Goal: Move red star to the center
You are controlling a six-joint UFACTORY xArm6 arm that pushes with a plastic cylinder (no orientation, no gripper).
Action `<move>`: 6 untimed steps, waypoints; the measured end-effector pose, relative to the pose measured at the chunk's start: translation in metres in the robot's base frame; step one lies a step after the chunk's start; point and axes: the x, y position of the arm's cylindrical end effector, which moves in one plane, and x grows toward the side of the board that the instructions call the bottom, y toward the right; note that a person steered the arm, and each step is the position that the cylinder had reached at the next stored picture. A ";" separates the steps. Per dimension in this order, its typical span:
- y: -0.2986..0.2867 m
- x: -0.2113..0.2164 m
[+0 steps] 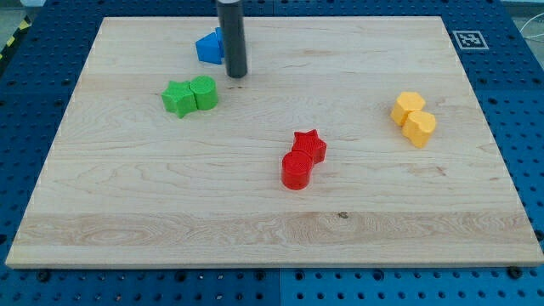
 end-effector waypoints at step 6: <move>0.131 0.136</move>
